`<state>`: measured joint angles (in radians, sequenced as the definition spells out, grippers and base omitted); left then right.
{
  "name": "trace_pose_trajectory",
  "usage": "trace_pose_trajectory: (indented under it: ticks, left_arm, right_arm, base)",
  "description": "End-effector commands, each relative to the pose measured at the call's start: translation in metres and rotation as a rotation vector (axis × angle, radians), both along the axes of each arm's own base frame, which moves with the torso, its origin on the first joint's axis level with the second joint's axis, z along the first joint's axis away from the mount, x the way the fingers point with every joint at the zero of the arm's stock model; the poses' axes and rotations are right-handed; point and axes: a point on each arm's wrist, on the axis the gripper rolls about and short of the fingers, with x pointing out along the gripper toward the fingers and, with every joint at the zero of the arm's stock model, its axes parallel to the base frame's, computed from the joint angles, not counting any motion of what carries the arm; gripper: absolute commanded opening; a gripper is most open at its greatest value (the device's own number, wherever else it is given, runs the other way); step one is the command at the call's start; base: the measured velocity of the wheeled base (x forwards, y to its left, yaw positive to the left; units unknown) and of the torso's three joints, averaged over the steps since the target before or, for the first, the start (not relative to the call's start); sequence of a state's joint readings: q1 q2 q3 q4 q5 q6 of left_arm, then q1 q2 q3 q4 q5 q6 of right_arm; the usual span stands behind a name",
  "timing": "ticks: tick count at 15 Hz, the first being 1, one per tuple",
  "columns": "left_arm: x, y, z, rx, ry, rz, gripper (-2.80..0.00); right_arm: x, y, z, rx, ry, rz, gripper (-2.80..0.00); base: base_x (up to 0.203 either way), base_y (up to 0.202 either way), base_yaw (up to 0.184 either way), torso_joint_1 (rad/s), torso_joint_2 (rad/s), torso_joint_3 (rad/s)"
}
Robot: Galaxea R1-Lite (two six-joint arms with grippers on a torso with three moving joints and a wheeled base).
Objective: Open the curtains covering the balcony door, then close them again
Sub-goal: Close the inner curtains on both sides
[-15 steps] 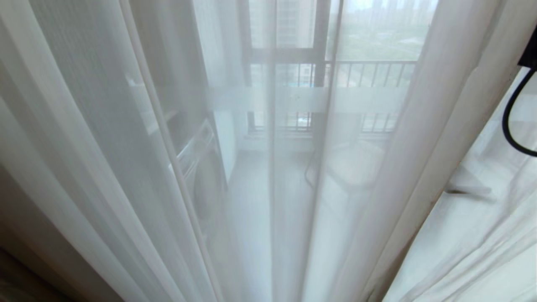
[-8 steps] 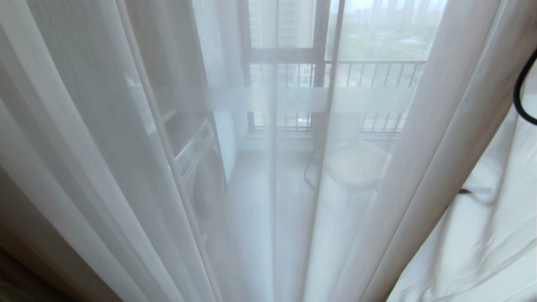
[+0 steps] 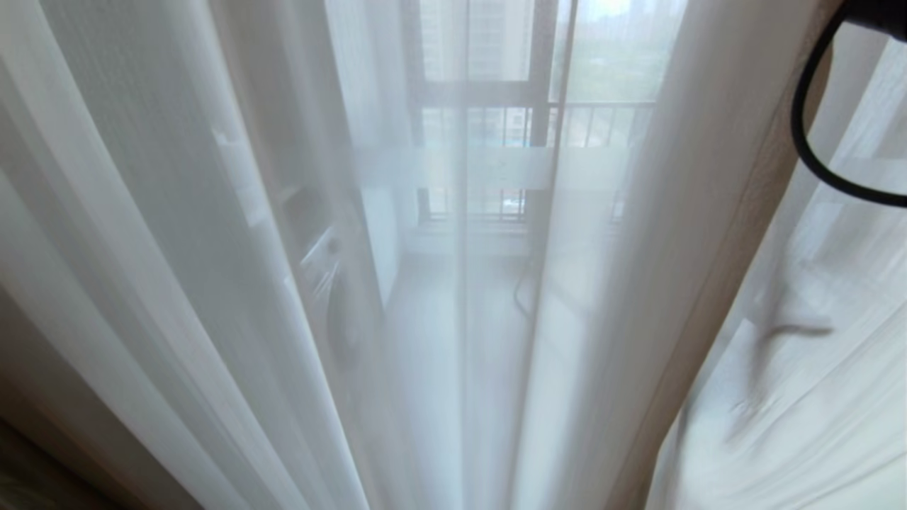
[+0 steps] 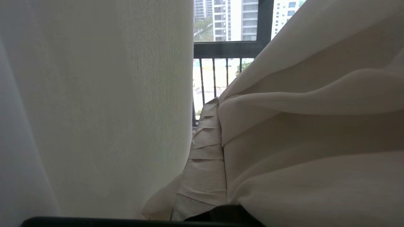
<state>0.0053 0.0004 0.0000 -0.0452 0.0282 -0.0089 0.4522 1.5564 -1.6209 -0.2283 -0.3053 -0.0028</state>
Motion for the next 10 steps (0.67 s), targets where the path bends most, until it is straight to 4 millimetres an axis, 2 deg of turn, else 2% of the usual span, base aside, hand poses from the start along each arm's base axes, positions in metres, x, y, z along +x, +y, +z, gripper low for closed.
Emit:
trace_pose_trajectory:
  ticks: [1,5,10]
  left_arm:
    - [0.0,0.0,0.0,0.0,-0.001,0.001,-2.8]
    - [0.0,0.0,0.0,0.0,-0.001,0.002,-2.8]
    - [0.0,0.0,0.0,0.0,-0.001,0.001,-2.8]
  right_arm:
    - [0.009,0.025,-0.006,-0.021,0.014,0.062,-2.8]
    - [0.034,0.079,-0.017,-0.083,0.012,0.149,-2.8]
    - [0.056,0.154,-0.049,-0.129,0.044,0.269,-2.8]
  base:
    - [0.0,0.0,0.0,0.0,0.0,0.0]
    - [0.0,0.0,0.0,0.0,0.0,0.0]
    - [0.0,0.0,0.0,0.0,0.0,0.0]
